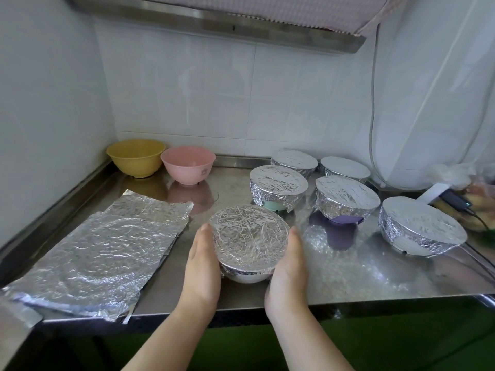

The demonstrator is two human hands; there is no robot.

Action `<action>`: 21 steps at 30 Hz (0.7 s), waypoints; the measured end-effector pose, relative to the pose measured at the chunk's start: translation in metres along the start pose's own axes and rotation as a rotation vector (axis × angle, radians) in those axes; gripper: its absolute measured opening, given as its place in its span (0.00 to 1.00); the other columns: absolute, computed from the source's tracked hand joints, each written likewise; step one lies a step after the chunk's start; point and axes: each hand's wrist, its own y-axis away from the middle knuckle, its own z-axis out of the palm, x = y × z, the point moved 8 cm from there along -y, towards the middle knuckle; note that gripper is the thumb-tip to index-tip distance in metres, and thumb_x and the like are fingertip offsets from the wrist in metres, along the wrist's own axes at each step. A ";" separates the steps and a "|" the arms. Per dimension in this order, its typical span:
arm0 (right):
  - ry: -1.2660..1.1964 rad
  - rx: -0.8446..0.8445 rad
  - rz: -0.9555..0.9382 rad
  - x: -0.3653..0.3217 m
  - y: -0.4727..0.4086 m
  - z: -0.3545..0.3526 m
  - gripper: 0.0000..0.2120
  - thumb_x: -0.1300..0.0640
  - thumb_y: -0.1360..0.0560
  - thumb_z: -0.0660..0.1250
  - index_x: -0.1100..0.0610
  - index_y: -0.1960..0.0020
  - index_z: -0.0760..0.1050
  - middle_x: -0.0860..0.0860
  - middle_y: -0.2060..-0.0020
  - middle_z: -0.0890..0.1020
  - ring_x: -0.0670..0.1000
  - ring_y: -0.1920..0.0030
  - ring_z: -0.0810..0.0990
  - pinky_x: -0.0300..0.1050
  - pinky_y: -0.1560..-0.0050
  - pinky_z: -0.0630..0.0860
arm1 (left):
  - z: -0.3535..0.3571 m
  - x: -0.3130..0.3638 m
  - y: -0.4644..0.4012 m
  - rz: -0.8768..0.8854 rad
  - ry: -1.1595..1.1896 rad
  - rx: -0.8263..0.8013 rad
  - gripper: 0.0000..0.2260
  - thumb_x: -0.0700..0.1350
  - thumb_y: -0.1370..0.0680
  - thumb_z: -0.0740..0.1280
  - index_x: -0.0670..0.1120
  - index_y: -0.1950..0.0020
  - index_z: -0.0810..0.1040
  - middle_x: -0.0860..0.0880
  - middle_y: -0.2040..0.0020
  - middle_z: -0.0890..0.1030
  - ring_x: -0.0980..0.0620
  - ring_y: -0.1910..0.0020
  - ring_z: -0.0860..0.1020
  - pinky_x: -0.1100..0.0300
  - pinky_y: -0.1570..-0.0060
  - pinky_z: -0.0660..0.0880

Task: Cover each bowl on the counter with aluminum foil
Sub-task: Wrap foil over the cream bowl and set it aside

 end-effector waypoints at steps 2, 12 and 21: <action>0.132 0.018 -0.024 -0.007 0.003 -0.003 0.18 0.36 0.15 0.57 0.46 0.40 0.80 0.40 0.43 0.80 0.40 0.43 0.79 0.41 0.40 0.72 | -0.001 0.002 0.002 0.011 -0.018 -0.009 0.24 0.59 0.13 0.54 0.54 0.18 0.66 0.59 0.22 0.67 0.64 0.27 0.63 0.64 0.30 0.54; 0.401 0.037 -0.282 -0.049 0.019 -0.024 0.12 0.53 0.14 0.62 0.52 0.45 0.84 0.45 0.49 0.87 0.45 0.45 0.84 0.49 0.41 0.79 | -0.026 0.030 0.024 0.221 -0.148 0.159 0.08 0.46 0.15 0.61 0.53 0.41 0.79 0.54 0.49 0.82 0.55 0.47 0.79 0.57 0.48 0.69; 0.284 -0.089 -0.280 -0.081 0.024 0.021 0.21 0.46 0.28 0.65 0.51 0.39 0.85 0.49 0.42 0.87 0.55 0.39 0.83 0.59 0.32 0.77 | -0.028 0.083 0.018 0.209 -0.078 0.077 0.10 0.46 0.16 0.62 0.57 0.51 0.81 0.62 0.57 0.82 0.71 0.57 0.77 0.59 0.47 0.74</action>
